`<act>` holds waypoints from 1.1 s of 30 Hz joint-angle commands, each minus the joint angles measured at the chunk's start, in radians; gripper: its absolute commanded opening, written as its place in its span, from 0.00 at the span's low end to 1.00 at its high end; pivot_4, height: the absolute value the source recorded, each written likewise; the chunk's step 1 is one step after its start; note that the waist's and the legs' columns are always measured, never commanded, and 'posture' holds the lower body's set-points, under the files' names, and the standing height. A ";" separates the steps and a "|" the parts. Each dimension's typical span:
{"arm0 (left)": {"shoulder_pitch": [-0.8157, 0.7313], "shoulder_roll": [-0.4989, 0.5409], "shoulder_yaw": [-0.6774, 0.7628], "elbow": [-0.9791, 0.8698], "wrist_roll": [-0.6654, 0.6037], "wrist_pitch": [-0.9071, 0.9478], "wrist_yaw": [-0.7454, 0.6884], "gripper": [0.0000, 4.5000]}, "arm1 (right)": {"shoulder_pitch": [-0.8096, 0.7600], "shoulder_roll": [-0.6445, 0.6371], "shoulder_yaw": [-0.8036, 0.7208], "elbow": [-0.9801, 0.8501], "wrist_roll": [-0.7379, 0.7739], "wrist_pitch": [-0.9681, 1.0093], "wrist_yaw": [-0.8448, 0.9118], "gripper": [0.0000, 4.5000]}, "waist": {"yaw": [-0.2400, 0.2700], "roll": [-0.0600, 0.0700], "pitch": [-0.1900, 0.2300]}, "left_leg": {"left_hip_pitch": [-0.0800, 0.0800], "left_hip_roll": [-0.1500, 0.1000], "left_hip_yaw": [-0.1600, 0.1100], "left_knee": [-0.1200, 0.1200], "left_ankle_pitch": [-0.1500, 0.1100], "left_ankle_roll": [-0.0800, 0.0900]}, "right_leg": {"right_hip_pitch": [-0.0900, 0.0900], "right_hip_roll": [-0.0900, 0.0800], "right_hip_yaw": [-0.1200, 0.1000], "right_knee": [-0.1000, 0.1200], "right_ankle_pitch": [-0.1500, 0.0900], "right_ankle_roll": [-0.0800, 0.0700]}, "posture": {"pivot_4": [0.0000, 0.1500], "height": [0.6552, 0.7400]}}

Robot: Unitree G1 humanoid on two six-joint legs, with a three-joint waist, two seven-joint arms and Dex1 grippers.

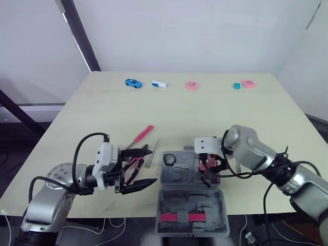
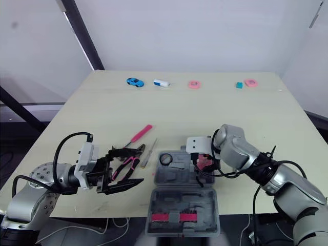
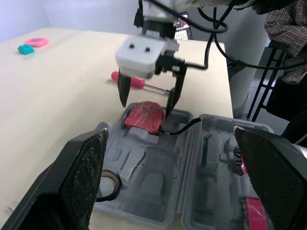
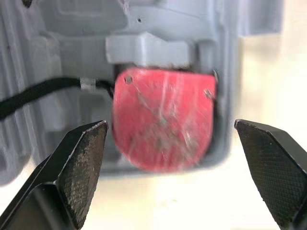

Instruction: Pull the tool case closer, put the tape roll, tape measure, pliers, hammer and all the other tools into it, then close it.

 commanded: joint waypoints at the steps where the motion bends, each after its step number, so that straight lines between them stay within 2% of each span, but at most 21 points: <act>1: -0.009 -0.001 0.009 -0.018 -0.009 -0.013 0.003 1.00 | 0.024 -0.013 -0.119 -0.063 0.051 0.001 -0.018 0.99 | 0.000 0.000 0.000 | 0.000 0.000 0.000 0.000 0.000 0.000 | 0.000 0.000 0.000 0.000 0.000 0.000 | 1.00 1.00; 4: -0.010 -0.003 0.009 -0.019 -0.010 -0.012 0.006 1.00 | 0.127 0.038 -0.325 -0.071 0.183 -0.090 -0.081 0.99 | 0.001 -0.001 -0.001 | 0.000 0.000 -0.001 0.000 0.000 0.000 | 0.001 0.000 -0.001 0.000 0.000 0.001 | 1.00 1.00; 6: -0.012 -0.003 0.009 -0.019 -0.011 -0.012 0.006 1.00 | 0.178 0.052 -0.408 -0.074 0.233 -0.150 -0.109 0.99 | 0.001 -0.001 0.000 | 0.000 0.000 0.000 -0.001 0.000 0.000 | 0.001 0.000 0.000 0.000 0.001 0.003 | 1.00 1.00; 10: -0.024 -0.003 0.006 -0.011 -0.014 -0.008 0.003 1.00 | 0.354 0.098 -0.585 -0.089 0.331 -0.412 -0.198 0.99 | 0.007 -0.002 -0.001 | 0.000 0.000 -0.001 0.000 0.000 0.000 | 0.001 0.000 -0.001 -0.001 0.002 0.003 | 1.00 1.00; 16: -0.060 0.000 -0.004 0.011 -0.016 -0.001 -0.009 1.00 | 0.525 0.142 -0.682 -0.053 0.454 -0.490 -0.226 0.99 | -0.001 -0.001 0.000 | 0.001 0.000 -0.001 0.000 0.000 0.000 | 0.002 0.000 0.000 -0.001 0.002 0.003 | 1.00 1.00; 22: -0.084 0.003 -0.009 0.028 -0.015 0.004 -0.025 1.00 | 0.602 0.182 -0.721 0.007 0.526 -0.597 -0.219 0.99 | -0.001 -0.001 0.000 | 0.002 0.000 0.000 0.000 0.000 0.000 | 0.002 0.001 0.001 0.000 0.002 0.003 | 1.00 1.00; 25: -0.098 0.004 -0.010 0.037 -0.012 0.007 -0.029 1.00 | 0.621 0.193 -0.716 0.058 0.517 -0.671 -0.226 0.82 | 0.000 -0.001 0.000 | 0.002 0.000 0.000 0.000 0.000 0.000 | 0.002 0.001 0.001 0.000 0.002 0.003 | 1.00 1.00; 28: -0.105 0.005 -0.009 0.042 -0.011 0.009 -0.034 1.00 | 0.629 0.204 -0.713 0.113 0.513 -0.717 -0.233 0.45 | 0.000 -0.001 0.000 | 0.002 0.000 0.000 0.000 0.000 0.000 | 0.002 0.001 0.001 -0.001 0.002 0.003 | 1.00 1.00; 29: -0.106 0.006 -0.009 0.042 -0.011 0.009 -0.035 1.00 | 0.631 0.206 -0.711 0.129 0.511 -0.735 -0.233 0.40 | 0.000 -0.001 0.000 | 0.002 0.000 0.000 0.000 0.000 0.000 | 0.002 0.001 0.001 -0.001 0.002 0.003 | 1.00 1.00; 30: -0.107 0.006 -0.009 0.044 -0.010 0.009 -0.036 1.00 | 0.632 0.208 -0.708 0.143 0.508 -0.753 -0.231 0.29 | 0.000 -0.001 0.000 | 0.002 0.000 0.000 0.000 0.000 0.000 | 0.002 0.001 0.001 -0.001 0.002 0.003 | 1.00 1.00; 33: -0.113 0.010 -0.007 0.046 -0.011 0.013 -0.038 1.00 | 0.634 0.221 -0.711 0.182 0.506 -0.802 -0.236 0.29 | 0.000 -0.001 0.000 | 0.002 0.000 0.000 0.000 0.000 0.000 | 0.002 0.001 0.001 0.000 0.002 0.003 | 1.00 1.00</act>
